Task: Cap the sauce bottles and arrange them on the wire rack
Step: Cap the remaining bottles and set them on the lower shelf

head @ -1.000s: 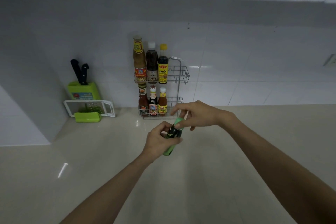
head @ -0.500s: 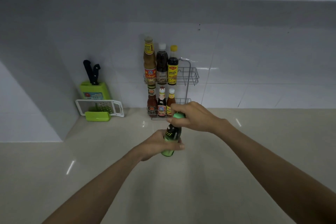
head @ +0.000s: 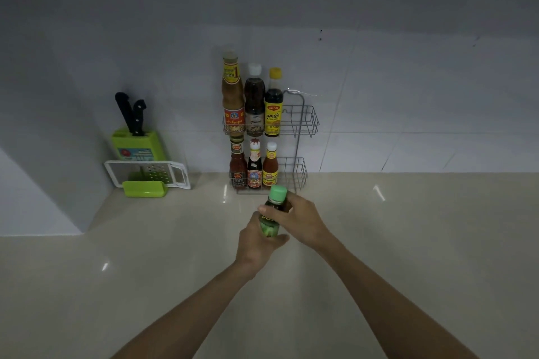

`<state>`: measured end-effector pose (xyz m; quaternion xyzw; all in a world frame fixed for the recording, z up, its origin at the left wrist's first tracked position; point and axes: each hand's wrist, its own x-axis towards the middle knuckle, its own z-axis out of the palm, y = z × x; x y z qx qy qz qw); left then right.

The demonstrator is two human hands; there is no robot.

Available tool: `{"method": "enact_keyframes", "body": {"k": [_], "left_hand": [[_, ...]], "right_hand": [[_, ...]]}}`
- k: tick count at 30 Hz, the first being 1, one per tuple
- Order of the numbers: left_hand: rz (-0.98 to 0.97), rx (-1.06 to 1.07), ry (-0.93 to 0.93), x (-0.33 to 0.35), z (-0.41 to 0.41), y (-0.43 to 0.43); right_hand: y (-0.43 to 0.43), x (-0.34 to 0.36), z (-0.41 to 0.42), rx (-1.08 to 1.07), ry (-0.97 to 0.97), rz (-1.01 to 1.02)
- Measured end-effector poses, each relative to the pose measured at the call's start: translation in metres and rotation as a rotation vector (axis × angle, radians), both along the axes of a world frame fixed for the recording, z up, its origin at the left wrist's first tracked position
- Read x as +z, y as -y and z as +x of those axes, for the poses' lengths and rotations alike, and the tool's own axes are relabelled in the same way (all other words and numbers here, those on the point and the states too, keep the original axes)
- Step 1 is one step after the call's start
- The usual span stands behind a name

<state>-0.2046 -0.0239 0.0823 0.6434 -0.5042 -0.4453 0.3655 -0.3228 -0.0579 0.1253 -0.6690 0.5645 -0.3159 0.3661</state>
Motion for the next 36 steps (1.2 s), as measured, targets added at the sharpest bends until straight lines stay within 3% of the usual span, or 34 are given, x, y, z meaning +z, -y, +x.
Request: {"method": "enact_keyframes", "body": {"k": [7,11,14,24,36], "left_hand": [[0.095,-0.324,-0.030,-0.013,0.016,0.065],[0.086,-0.294,0.019,-0.016,0.024,0.124],[0.085,-0.296,0.055,-0.026,0.023,0.155],[0.021,-0.130,0.067,-0.065,0.007,0.187],[0.053,-0.171,0.127,-0.078,0.002,0.187]], "right_hand": [[0.075,-0.004,-0.025,-0.071,0.167,0.166],[0.143,-0.020,-0.043,-0.281,0.177,0.006],[0.167,-0.037,-0.043,-0.318,0.151,-0.113],[0.230,-0.089,-0.029,-0.160,-0.010,0.009],[0.242,-0.111,-0.027,-0.015,-0.220,0.061]]}}
